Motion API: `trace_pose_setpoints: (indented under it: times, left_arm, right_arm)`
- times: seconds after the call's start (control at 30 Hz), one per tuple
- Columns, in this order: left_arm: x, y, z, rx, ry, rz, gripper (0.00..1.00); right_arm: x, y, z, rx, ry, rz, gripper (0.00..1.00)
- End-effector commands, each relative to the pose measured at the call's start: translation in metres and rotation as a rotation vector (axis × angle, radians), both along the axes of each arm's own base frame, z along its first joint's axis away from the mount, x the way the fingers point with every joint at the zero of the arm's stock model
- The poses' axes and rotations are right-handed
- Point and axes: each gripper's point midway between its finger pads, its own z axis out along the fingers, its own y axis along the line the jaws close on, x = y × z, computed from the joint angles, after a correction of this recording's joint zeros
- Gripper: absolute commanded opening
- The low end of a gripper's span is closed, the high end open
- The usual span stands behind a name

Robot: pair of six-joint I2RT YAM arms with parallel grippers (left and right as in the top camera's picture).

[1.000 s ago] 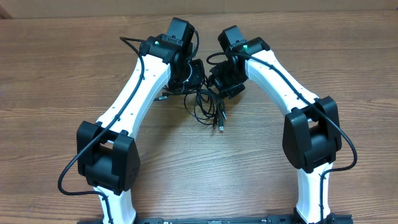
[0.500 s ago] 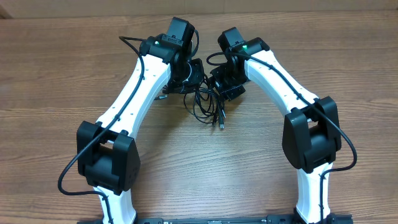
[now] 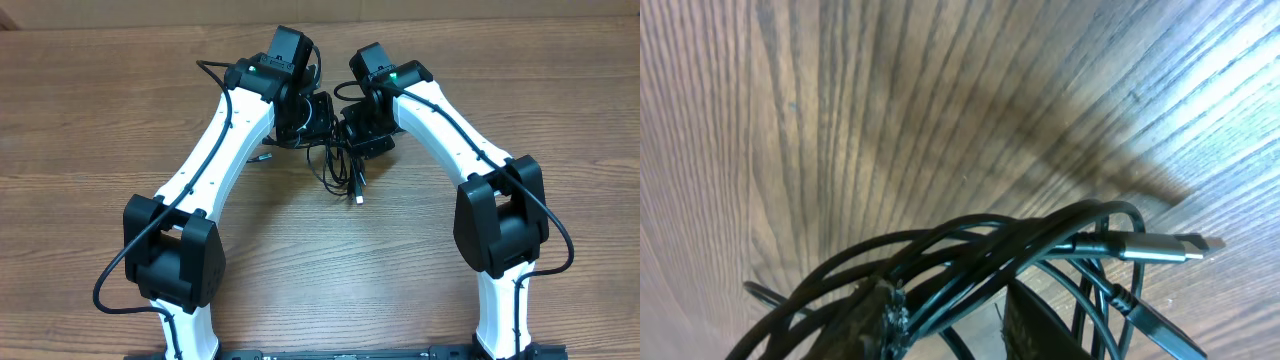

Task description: Untangle cables

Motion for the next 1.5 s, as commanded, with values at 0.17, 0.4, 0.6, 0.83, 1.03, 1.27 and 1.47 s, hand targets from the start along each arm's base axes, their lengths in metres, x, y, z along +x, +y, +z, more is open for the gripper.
trace_pose_setpoints:
  times: [0.17, 0.4, 0.6, 0.83, 1.03, 1.27, 1.47]
  left_arm:
    - [-0.006, -0.016, 0.012, -0.091, 0.011, -0.033, 0.04]
    - [-0.008, -0.019, 0.014, -0.109, 0.018, -0.041, 0.04]
    - [-0.008, -0.019, 0.014, -0.106, 0.005, -0.063, 0.04]
    - [-0.003, 0.004, 0.001, 0.048, -0.046, -0.083, 0.04]
    - [0.0, 0.063, -0.015, 0.379, -0.06, 0.007, 0.04]
    - [0.002, 0.079, -0.016, 0.468, -0.073, 0.028, 0.04]
    - [0.002, 0.075, -0.016, 0.454, -0.083, -0.004, 0.04]
  right_arm:
    - [0.012, 0.005, 0.013, -0.019, -0.071, -0.034, 0.26]
    - [0.016, 0.013, 0.013, -0.015, -0.103, -0.025, 0.27]
    - [0.011, 0.019, -0.002, 0.003, -0.075, -0.07, 0.29]
    - [0.018, 0.002, -0.003, -0.012, -0.137, 0.106, 0.04]
    - [0.02, -0.033, -0.001, 0.056, -0.134, 0.265, 0.04]
    - [0.029, -0.086, 0.003, 0.122, -0.164, 0.342, 0.04]
    - [0.011, -0.149, -0.005, 0.029, -0.022, 0.224, 0.04]
